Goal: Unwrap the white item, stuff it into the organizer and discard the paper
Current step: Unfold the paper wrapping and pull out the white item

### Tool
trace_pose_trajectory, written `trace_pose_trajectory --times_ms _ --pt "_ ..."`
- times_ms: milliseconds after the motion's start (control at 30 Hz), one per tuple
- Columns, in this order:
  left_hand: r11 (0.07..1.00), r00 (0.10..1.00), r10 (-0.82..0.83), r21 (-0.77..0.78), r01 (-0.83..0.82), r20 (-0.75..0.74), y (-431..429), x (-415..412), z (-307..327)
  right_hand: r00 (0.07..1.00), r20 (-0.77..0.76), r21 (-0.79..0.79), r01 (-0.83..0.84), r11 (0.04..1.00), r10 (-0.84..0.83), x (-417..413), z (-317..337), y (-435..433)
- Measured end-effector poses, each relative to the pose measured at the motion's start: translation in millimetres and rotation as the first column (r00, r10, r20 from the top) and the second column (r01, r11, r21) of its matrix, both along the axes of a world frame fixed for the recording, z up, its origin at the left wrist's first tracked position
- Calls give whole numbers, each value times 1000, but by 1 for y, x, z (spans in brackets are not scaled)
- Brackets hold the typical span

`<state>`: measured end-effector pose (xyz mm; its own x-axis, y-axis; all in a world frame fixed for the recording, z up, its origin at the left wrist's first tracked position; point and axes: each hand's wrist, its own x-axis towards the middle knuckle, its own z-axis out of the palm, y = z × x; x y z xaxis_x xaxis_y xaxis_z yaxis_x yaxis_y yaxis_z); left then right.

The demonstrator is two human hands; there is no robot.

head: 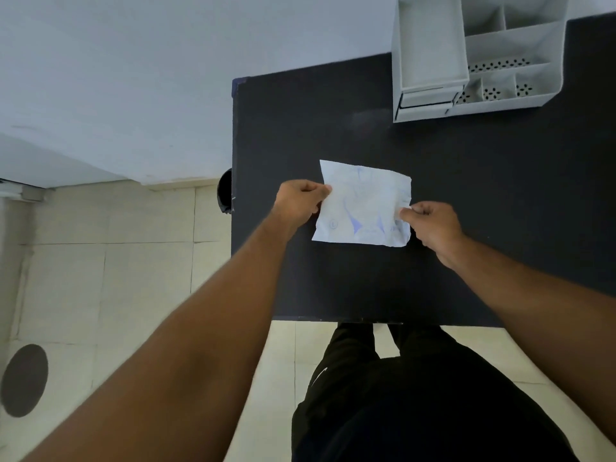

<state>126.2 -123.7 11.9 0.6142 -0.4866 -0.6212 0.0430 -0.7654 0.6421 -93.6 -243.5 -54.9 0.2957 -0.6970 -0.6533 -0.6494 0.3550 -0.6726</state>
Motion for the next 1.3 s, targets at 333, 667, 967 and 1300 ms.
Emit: trace_pose_trajectory --times_ms 333,667,967,1300 --pt "959 935 -266 -35 281 234 -14 -14 53 994 -46 5 -94 996 95 2 16 8" --pt "956 952 -233 -135 262 198 -13 -31 71 991 -9 -39 -132 990 132 5 32 18" --pt "970 980 -162 -164 180 119 -2 -29 68 984 -44 -70 -176 982 173 3 30 28" --pt "960 932 -182 263 98 314 49 19 19 964 -56 -101 -263 959 259 5 29 40"
